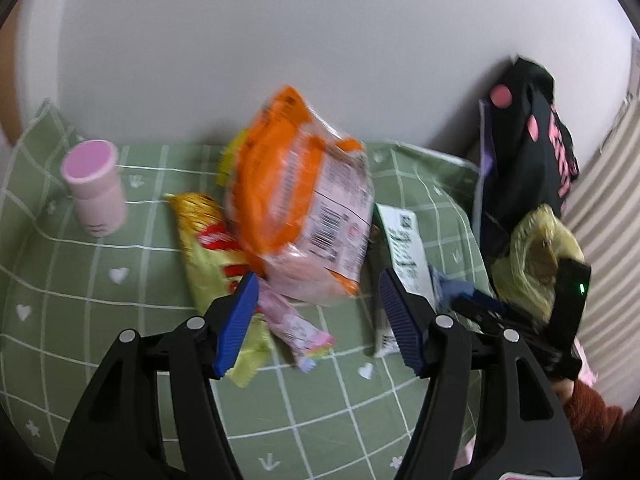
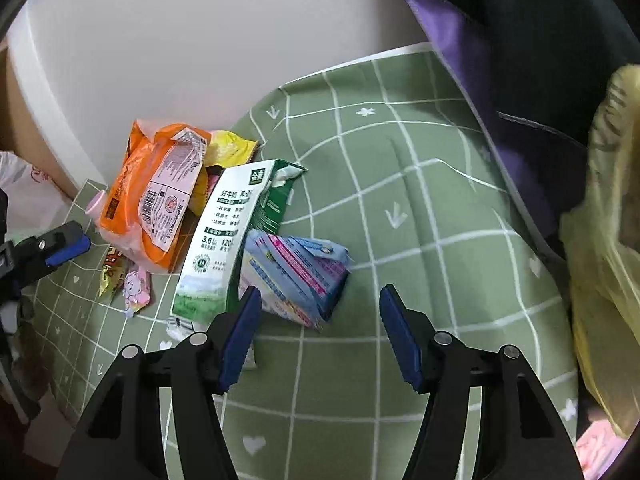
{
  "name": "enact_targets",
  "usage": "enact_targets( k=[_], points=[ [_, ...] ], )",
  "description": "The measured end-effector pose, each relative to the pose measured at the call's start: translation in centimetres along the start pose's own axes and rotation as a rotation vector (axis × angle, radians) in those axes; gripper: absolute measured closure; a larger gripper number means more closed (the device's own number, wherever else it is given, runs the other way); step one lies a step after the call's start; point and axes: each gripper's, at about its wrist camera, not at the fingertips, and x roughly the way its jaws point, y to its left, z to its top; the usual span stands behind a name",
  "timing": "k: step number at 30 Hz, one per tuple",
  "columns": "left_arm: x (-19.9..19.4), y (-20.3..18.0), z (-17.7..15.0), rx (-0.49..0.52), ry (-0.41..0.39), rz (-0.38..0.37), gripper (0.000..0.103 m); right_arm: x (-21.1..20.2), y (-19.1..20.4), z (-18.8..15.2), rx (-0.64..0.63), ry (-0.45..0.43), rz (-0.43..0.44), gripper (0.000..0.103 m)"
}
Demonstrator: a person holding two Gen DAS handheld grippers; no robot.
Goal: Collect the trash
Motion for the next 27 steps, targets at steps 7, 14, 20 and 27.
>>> enact_targets(
  k=[7,14,20,27],
  points=[
    [0.7,-1.2,0.2,0.035,0.014,-0.006,0.044,3.0,1.3,0.7,-0.053,0.072,0.007,0.057],
    [1.3,-1.6,0.0,0.037,0.038,-0.025,0.044,2.7,0.2,0.0,-0.032,0.101,0.001,0.086],
    [2.9,-3.9,-0.4,0.074,0.096,-0.100,0.044,0.2,-1.3,-0.8,-0.001,0.069,-0.035,0.092],
    [7.5,-8.3,1.0,0.186,0.180,-0.109,0.042,-3.7,-2.9,-3.1,0.027,0.049,-0.077,0.092]
  ],
)
